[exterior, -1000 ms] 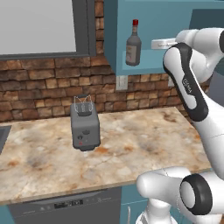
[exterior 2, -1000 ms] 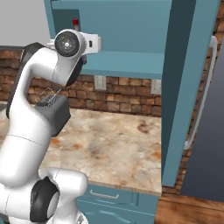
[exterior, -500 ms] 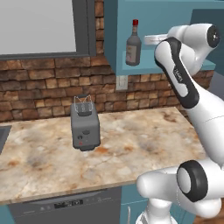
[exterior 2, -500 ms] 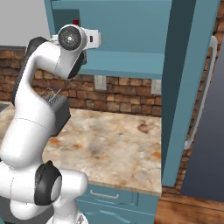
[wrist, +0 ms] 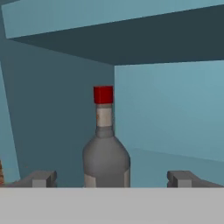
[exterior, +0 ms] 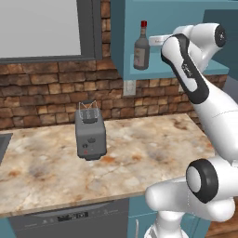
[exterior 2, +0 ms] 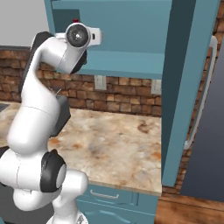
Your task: Get the candle and the liquor from the cabinet and move them to the dining counter.
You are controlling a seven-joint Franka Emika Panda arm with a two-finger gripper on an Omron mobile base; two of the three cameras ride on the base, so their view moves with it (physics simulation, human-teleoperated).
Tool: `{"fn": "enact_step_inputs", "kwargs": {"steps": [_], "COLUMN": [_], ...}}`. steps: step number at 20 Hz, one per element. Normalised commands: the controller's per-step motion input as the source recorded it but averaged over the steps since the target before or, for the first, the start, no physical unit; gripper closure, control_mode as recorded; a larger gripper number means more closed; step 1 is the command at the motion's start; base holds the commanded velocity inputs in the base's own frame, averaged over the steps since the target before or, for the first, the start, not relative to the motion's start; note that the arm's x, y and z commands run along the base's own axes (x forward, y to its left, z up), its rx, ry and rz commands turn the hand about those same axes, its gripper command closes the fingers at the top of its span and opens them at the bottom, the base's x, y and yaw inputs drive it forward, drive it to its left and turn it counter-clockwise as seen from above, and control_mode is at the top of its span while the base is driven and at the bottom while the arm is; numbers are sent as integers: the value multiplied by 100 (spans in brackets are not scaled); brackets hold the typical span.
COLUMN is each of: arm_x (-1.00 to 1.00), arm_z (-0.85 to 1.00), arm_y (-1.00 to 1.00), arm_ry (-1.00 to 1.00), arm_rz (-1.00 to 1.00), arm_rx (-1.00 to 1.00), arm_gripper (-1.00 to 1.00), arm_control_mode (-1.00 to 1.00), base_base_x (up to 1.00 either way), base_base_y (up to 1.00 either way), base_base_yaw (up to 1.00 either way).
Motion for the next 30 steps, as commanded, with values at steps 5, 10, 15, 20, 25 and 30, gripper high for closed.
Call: {"fn": "enact_step_inputs", "kwargs": {"steps": [5,10,15,20,25,30], "arm_x": [25,30,31,17,8,14], "arm_z": [18,16,2,2,6,2], "arm_y": [0,0,2,0,6,16], "arm_ry": [0,0,4,6,11,9], "arm_rz": [7,7,9,13,11,9], "arm_rx": [0,0,0,0,0,0], "arm_gripper": [-100,-100,-100,-100,-100,-100], "arm_control_mode": [-100,-100,-100,-100,-100,-100], "base_base_x": [0,0,0,0,0,0], "base_base_y": [0,0,0,0,0,0], "base_base_yaw": [0,0,0,0,0,0]}}
